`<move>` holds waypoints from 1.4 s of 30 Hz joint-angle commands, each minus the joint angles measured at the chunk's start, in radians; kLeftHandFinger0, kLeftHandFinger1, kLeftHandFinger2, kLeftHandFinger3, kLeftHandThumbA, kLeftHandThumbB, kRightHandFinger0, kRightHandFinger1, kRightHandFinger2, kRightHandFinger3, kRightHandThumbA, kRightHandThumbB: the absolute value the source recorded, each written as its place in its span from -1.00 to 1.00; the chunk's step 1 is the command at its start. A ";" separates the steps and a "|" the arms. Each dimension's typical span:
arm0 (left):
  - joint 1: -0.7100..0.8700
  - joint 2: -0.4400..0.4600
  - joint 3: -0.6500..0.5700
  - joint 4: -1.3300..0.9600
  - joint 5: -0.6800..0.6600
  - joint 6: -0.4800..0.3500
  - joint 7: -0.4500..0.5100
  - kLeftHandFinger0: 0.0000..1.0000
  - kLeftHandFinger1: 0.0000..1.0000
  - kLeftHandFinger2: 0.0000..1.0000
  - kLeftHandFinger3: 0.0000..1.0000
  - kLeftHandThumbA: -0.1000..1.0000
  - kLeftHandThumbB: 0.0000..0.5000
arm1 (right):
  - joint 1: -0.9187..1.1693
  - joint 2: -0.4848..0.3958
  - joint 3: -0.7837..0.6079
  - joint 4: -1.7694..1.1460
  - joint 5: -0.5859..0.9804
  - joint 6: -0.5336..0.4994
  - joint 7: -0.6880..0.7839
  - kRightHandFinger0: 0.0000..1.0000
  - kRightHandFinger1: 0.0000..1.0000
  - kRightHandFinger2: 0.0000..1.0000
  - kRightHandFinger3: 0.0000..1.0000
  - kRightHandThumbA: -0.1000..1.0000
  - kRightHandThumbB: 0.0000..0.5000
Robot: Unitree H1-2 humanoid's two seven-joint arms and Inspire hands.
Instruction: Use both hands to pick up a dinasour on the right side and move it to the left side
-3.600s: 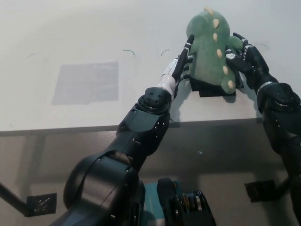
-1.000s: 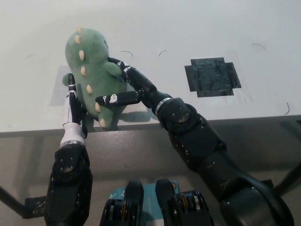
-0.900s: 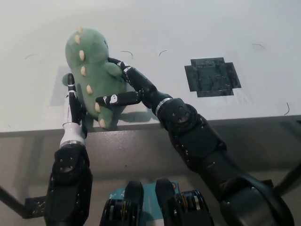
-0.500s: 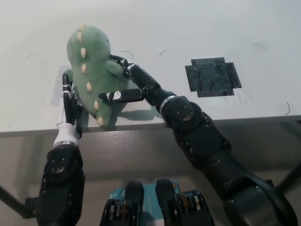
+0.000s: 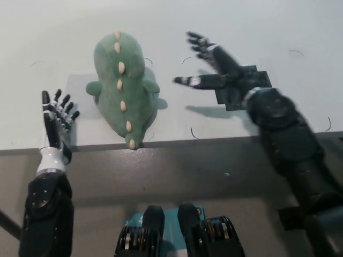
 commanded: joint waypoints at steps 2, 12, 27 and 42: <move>0.007 0.017 0.012 -0.012 -0.027 -0.055 -0.028 1.00 1.00 1.00 1.00 1.00 0.66 | 0.002 -0.059 -0.031 -0.107 0.054 -0.036 0.071 1.00 1.00 1.00 1.00 1.00 -0.54; 0.086 0.033 -0.025 -0.156 -0.005 -0.032 -0.052 1.00 1.00 1.00 1.00 1.00 1.00 | 0.165 -0.134 -0.073 -0.411 0.130 0.108 0.138 1.00 1.00 1.00 1.00 1.00 -0.75; 0.323 -0.056 -0.149 -0.468 0.085 -0.040 -0.040 1.00 1.00 1.00 1.00 1.00 0.63 | 0.475 -0.283 -0.182 -0.764 0.215 0.129 0.148 1.00 1.00 1.00 1.00 1.00 -1.00; 0.466 -0.101 -0.220 -0.567 0.111 -0.103 -0.047 1.00 1.00 1.00 1.00 1.00 0.91 | 0.701 -0.315 -0.275 -0.909 0.262 0.107 0.138 1.00 1.00 1.00 1.00 1.00 -0.91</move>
